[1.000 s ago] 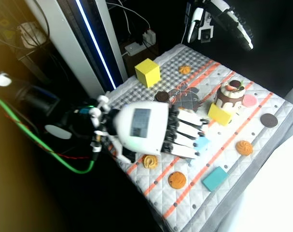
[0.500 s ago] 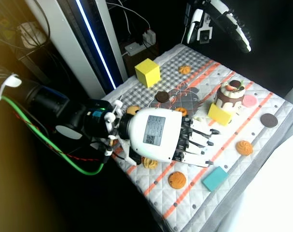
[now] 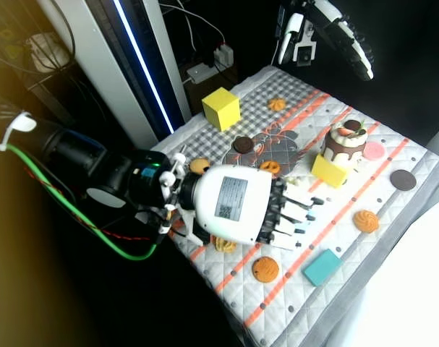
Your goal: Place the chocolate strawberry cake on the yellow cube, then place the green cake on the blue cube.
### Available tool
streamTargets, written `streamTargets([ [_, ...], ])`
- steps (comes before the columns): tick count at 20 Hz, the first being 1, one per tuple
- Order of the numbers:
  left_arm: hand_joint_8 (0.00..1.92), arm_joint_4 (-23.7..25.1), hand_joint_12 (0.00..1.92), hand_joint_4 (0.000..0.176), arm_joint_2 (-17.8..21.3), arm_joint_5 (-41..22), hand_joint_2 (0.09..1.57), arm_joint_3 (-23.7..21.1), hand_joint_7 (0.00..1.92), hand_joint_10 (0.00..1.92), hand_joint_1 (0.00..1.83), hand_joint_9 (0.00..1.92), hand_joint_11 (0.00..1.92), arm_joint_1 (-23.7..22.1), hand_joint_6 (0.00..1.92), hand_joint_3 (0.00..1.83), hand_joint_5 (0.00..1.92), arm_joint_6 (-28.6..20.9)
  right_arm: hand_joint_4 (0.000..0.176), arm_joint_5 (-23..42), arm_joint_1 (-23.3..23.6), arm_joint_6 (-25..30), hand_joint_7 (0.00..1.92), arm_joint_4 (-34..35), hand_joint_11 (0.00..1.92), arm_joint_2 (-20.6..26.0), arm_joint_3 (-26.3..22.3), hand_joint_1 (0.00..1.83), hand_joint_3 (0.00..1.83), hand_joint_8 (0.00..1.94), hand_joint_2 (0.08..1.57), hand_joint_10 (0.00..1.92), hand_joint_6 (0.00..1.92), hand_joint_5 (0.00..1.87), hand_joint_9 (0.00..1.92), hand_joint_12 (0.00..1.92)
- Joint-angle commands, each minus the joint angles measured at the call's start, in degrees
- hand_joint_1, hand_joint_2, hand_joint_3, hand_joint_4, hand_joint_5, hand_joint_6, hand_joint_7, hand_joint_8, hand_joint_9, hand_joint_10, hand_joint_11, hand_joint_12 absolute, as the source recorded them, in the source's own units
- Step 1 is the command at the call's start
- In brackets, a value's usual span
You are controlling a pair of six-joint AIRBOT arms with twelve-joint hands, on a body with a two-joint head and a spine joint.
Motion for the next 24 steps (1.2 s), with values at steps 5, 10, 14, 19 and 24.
streamTargets([
  [5,0.0,0.7,0.0,0.176,0.1,-7.7,0.87,0.2,0.0,0.0,0.81,0.0,0.0,0.1,0.0,0.01,0.0,-1.2,0.037,6.6,-1.3,0.2,0.78,1.8,0.29,0.1,-0.7,0.92,0.0,0.0,1.07,0.13,0.0,0.56,0.78,1.26],
  [10,0.0,0.6,0.0,0.176,0.1,-7.9,0.87,0.2,0.0,0.0,0.81,0.0,0.0,0.3,0.0,0.0,0.0,-1.6,0.104,6.6,-2.0,0.2,0.64,2.3,0.28,0.3,-0.9,0.8,0.0,0.0,1.05,0.03,0.0,0.37,0.72,1.07],
  [14,0.0,0.6,0.0,0.176,0.1,-8.0,0.88,0.2,0.0,0.0,0.8,0.0,0.0,0.3,0.0,0.01,0.0,-1.7,0.098,6.6,-2.3,0.2,0.63,2.4,0.3,0.5,-1.1,0.81,0.0,0.0,1.05,0.01,0.0,0.36,0.73,1.02],
  [19,0.0,0.6,0.0,0.176,0.1,-8.1,0.88,0.2,0.0,0.0,0.81,0.0,0.0,0.4,0.0,0.01,0.0,-1.8,0.109,6.7,-2.3,0.2,0.5,2.4,0.22,0.5,-1.3,0.83,0.0,0.0,1.07,0.0,0.0,0.31,0.58,0.88],
  [24,0.0,0.5,0.0,0.176,0.1,-8.1,0.89,0.2,0.0,0.0,0.81,0.0,0.0,0.5,0.0,0.01,0.0,-1.9,0.167,6.7,-2.3,0.2,0.39,2.5,0.04,0.5,-1.1,0.73,0.0,0.0,1.07,0.0,0.0,0.17,0.46,0.96],
])
